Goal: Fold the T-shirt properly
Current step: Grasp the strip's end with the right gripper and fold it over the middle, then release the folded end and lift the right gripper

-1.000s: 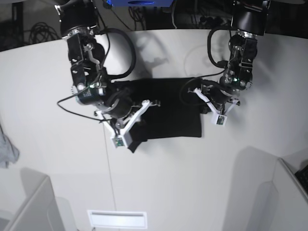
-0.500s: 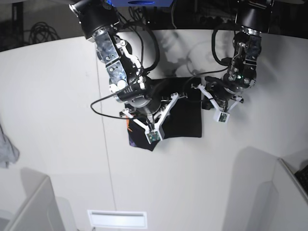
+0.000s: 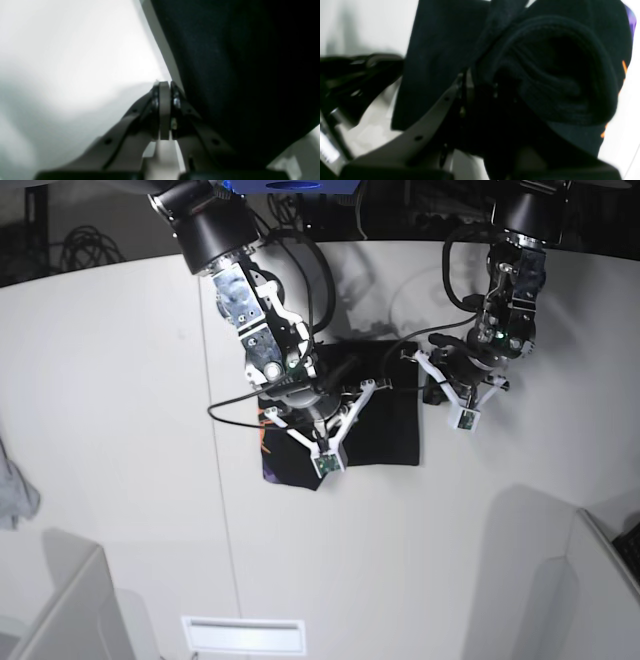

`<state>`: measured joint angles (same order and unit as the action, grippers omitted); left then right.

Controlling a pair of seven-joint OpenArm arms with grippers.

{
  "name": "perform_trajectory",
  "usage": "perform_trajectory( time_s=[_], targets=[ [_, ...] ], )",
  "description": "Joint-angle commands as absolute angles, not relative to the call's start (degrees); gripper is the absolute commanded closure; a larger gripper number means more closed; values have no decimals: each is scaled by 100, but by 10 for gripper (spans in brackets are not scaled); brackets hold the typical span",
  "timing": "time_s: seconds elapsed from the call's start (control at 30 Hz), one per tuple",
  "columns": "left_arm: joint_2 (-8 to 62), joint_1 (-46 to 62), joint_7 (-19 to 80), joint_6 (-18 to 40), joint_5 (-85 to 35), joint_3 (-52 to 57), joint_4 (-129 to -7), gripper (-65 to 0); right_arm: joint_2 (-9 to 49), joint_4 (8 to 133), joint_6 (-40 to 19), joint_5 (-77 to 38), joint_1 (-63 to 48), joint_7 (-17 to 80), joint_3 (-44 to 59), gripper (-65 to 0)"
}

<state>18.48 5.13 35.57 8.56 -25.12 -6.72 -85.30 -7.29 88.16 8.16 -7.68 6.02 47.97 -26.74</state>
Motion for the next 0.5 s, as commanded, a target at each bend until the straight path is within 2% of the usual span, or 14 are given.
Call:
perform_trajectory(
  time_s=[0.0, 0.23, 0.47],
  targets=[
    [1912, 576, 3916, 796, -2396, -673, -8523, 0, -804, 8813, 813, -822, 725, 4637, -2677, 0],
    [1912, 637, 3916, 796, -2396, -673, -8523, 0, -804, 8426, 813, -1402, 901, 4426, -2686, 0],
    [1921, 725, 3916, 796, -2404, -602, -8523, 0, -804, 8426, 813, -1437, 901, 4418, -2686, 0]
  ],
)
